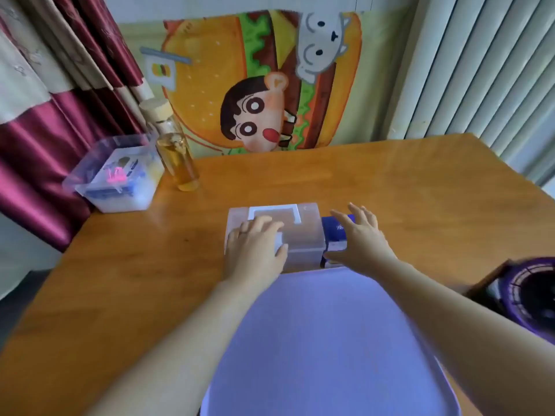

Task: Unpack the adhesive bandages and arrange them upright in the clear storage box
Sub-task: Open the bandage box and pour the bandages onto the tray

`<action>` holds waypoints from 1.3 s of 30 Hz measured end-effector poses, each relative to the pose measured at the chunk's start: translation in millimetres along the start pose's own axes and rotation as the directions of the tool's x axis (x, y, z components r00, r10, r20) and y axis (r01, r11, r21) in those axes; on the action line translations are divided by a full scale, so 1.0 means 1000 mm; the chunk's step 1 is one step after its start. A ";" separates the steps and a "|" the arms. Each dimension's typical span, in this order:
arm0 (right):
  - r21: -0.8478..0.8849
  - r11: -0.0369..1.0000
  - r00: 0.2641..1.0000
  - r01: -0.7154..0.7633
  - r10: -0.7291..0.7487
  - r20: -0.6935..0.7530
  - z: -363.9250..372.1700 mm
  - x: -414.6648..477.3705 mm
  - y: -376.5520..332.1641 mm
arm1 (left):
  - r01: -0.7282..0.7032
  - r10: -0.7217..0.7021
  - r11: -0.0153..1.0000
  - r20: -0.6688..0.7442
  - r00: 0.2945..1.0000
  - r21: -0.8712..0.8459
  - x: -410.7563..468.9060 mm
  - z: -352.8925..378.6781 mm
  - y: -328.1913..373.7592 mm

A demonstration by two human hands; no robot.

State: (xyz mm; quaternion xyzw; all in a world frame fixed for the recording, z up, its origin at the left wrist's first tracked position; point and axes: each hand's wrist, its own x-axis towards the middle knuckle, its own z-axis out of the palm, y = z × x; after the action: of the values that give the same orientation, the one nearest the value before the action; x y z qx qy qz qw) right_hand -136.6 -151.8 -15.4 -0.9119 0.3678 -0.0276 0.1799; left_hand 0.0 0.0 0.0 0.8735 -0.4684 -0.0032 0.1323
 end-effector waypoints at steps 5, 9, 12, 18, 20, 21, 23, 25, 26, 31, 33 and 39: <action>-0.081 0.996 0.973 0.044 -0.061 -0.222 0.045 0.005 0.016 | -0.081 0.075 0.997 -0.185 0.980 -0.022 -0.011 0.045 -0.003; -0.053 0.997 0.903 0.048 -0.066 -0.425 0.071 0.008 0.020 | -0.117 0.120 0.993 -0.322 0.939 0.031 -0.013 0.074 -0.011; -0.036 0.997 0.867 0.070 -0.079 -0.493 0.075 0.014 0.020 | -0.125 0.134 0.991 -0.367 0.920 0.049 -0.011 0.082 -0.011; 0.007 0.994 0.830 0.113 -0.091 -0.550 0.070 0.008 0.027 | -0.098 0.121 0.990 -0.244 0.962 0.104 -0.012 0.073 -0.005; 0.049 0.987 0.765 0.152 -0.086 -0.638 0.063 -0.001 0.031 | -0.096 0.115 0.990 -0.204 0.972 0.104 -0.018 0.066 -0.003; 0.076 0.983 0.735 0.169 -0.074 -0.674 0.060 -0.007 0.032 | -0.091 0.108 0.992 -0.200 0.974 0.093 -0.023 0.063 -0.001; 0.110 0.971 0.684 0.212 -0.067 -0.726 0.054 -0.024 0.032 | -0.113 0.117 0.993 -0.235 0.965 0.028 -0.038 0.060 0.007; 0.172 0.949 0.671 0.264 -0.053 -0.740 0.053 -0.047 0.029 | -0.176 0.139 0.977 -0.267 0.954 -0.121 -0.060 0.061 0.019; 0.222 0.930 0.678 0.292 -0.038 -0.734 0.054 -0.058 0.026 | -0.205 0.139 0.951 -0.272 0.952 -0.230 -0.069 0.063 0.025; 0.547 0.745 0.785 0.383 0.050 -0.617 0.069 -0.107 0.012 | -0.148 0.068 0.753 -0.148 0.987 -0.641 -0.110 0.077 0.039; 0.755 0.572 0.886 0.320 0.101 -0.452 0.078 -0.121 0.007 | -0.109 0.041 0.689 -0.111 0.993 -0.717 -0.119 0.081 0.037; 0.918 0.314 0.968 0.242 -0.022 -0.248 0.088 -0.139 -0.006 | -0.038 -0.035 0.587 -0.072 0.997 -0.808 -0.134 0.079 0.025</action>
State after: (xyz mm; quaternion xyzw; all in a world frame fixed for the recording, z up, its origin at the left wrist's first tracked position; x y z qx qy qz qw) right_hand -217.6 -26.6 -84.5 -0.6573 0.2224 -0.3371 0.6363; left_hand -105.4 78.4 -86.7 0.7171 -0.4108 -0.1806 0.5333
